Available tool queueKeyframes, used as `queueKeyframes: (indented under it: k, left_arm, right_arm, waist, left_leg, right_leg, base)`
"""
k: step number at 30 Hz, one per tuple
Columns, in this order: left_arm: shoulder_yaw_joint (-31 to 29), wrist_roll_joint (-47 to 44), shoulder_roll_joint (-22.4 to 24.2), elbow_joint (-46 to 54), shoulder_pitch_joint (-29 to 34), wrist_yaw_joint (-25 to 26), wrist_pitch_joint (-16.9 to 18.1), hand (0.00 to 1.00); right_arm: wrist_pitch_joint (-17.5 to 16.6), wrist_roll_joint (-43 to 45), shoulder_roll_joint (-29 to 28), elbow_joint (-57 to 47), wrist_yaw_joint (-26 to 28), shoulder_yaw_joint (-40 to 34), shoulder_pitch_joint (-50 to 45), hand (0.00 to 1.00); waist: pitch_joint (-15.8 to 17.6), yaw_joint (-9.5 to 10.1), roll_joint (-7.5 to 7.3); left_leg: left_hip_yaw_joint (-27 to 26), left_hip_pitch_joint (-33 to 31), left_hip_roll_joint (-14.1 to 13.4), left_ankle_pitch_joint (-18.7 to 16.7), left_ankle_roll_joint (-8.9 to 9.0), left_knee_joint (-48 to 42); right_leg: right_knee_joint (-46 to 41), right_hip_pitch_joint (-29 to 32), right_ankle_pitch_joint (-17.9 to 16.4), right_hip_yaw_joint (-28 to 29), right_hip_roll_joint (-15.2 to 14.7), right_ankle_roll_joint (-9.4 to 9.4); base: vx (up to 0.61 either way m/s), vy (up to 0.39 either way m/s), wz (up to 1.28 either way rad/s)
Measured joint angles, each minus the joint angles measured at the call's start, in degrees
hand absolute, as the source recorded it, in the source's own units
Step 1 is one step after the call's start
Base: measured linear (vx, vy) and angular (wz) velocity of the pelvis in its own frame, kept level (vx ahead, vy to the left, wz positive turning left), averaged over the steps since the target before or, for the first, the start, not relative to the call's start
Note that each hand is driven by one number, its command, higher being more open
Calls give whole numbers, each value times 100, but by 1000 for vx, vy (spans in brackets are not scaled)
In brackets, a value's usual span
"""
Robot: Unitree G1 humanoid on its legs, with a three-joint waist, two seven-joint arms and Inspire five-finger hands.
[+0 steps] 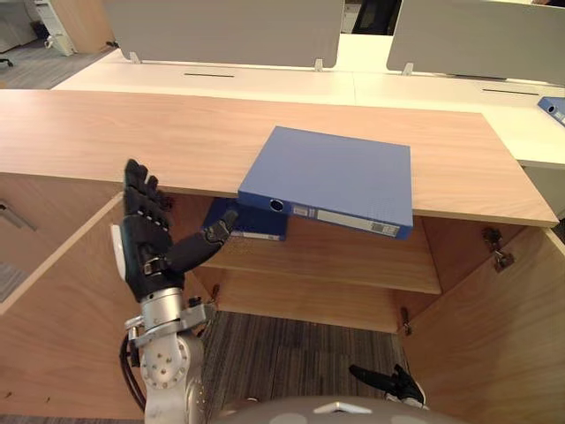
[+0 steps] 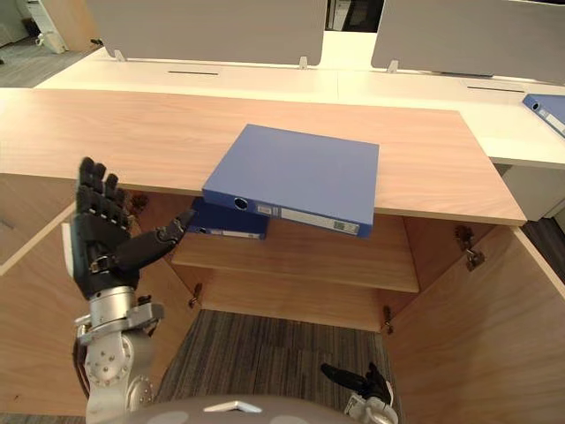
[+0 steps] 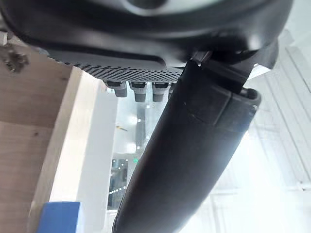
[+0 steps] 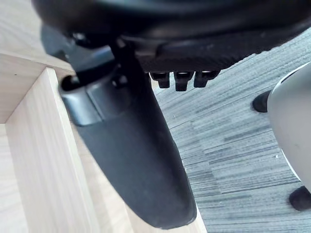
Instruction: Walk over to the cabinet, pick up the folder, carry it to the office cabinet, place the folder inside the office cabinet, then close the office cabinet door
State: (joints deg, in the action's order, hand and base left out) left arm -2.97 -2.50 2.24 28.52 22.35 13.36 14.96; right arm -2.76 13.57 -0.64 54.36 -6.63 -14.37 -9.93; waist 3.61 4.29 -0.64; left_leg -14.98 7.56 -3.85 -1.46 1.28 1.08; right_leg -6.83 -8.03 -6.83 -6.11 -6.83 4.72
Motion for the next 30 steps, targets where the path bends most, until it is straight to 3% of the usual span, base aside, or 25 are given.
queueKeyframes:
  k: [4,9,13,20,30]
  left_arm:
    - [32,513,-165,79,-8,202,1,100]
    - [427,946,-773,74,-60,230,-4,100]
    - [838,1123,-1529,55,-401,-58,-5,100]
    - [974,1498,-1903,32,-893,-201,-1,100]
    - [1822,2375,-2627,-424,-1557,-358,15,100]
  right_arm:
    - [-4,-4,43,67,-2,16,-8,100]
    - [-5,-7,120,186,-1,57,23,100]
    - [0,-21,264,284,38,327,69,100]
    - [5,-71,391,560,57,331,177,100]
    - [6,-222,459,777,106,326,309,100]
  waist:
    - [-91,-6,14]
    - [-117,-17,50]
    - [-195,-149,109]
    - [-252,-217,179]
    - [-246,-355,135]
  left_leg:
    - [27,31,20,27,3,68]
    - [26,25,34,52,19,66]
    - [-8,45,39,99,55,117]
    - [-123,181,27,160,67,260]
    - [-176,241,65,165,58,310]
  right_leg:
    - [26,-22,-1,34,14,-1]
    - [116,-25,-3,178,21,-7]
    - [195,-21,-12,293,67,-28]
    - [201,-17,-35,463,116,-66]
    - [218,-3,-37,652,110,-70]
  base:
    - [-25,-11,5]
    - [-13,-6,0]
    - [-29,-19,-5]
    - [-14,-11,-9]
    - [-29,-6,-4]
